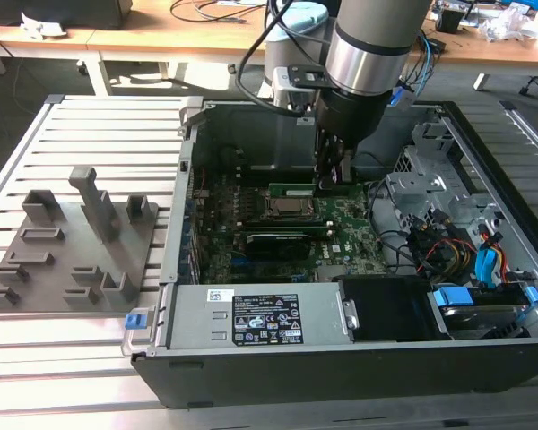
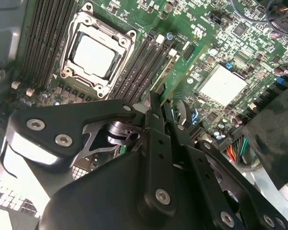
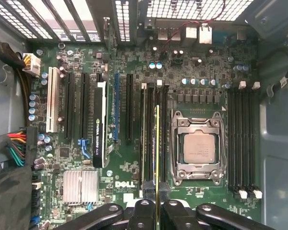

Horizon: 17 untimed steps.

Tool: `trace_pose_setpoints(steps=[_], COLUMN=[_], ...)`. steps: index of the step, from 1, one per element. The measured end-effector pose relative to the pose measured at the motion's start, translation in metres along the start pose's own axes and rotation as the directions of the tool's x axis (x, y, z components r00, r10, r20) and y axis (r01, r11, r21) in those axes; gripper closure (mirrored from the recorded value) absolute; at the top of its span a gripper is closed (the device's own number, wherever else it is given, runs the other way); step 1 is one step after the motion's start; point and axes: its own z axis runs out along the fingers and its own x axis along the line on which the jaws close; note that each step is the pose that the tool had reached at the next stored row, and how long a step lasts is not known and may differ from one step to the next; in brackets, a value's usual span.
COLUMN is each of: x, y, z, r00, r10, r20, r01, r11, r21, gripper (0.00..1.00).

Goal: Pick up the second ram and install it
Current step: 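Insert the second ram into the second slot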

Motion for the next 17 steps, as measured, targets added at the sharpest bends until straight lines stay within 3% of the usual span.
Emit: trace_pose_setpoints(steps=[4, 8, 9, 10, 13, 17], x=[-0.0008, -0.0061, -0.0064, -0.0065, -0.0062, -0.0054], y=[0.0002, 0.0016, 0.0037, 0.0076, 0.0162, 0.0233], z=[0.0041, 0.0067, 0.0075, 0.0089, 0.0174, 0.0375], r00=[1.0, 1.0, 0.9999, 0.9989, 0.9993, 0.9993], r10=[0.0, 0.0, -0.001, -0.003, 0.011, 0.012], r20=[-0.0001, 0.0009, 0.0156, 0.0467, 0.0366, 0.036], r01=[0.0, 0.0, 0.001, 0.003, -0.011, -0.012], r11=[1.0, 1.0, 1.0, 1.0, 0.9999, 0.9999], r21=[0.0, 0.0, 0.0001, 0.0007, 0.0011, 0.0011], gripper=[0.86, 0.86, 0.86, 0.86, 0.86, 0.86])
